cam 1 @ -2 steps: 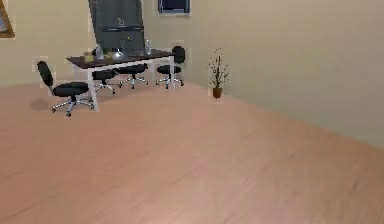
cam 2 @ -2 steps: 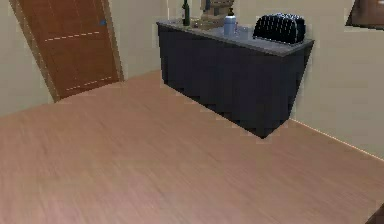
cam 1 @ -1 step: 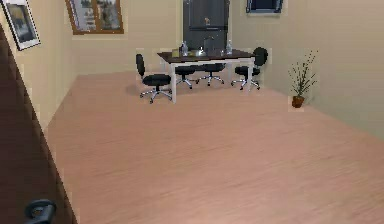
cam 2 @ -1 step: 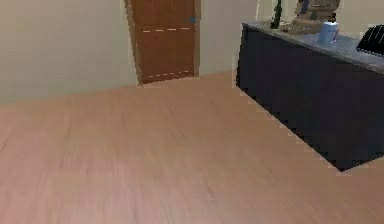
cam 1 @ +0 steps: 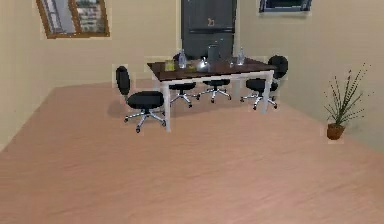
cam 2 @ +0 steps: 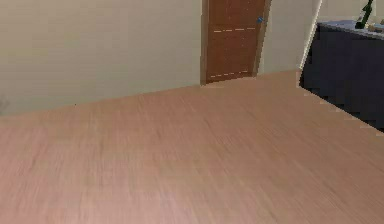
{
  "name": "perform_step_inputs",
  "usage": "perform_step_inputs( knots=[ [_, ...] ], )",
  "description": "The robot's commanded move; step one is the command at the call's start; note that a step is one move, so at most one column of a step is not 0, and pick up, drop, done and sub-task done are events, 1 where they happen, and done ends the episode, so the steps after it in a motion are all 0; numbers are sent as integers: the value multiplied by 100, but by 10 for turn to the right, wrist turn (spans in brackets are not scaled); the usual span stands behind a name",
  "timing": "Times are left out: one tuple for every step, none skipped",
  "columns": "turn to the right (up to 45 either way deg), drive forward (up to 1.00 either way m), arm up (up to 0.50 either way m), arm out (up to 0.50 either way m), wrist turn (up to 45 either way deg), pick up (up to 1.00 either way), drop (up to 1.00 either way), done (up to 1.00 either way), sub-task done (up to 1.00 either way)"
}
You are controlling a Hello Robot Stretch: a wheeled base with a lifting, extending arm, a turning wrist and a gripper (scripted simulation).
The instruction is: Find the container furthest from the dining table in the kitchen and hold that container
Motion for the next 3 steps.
perform_step_inputs(
  knots=[
    [30,0,0,0,0,0,0,0,0],
    [0,5,0,0,0,0,0,0,0],
    [-210,0,0,0,0,0,0,0,0]
  ],
)
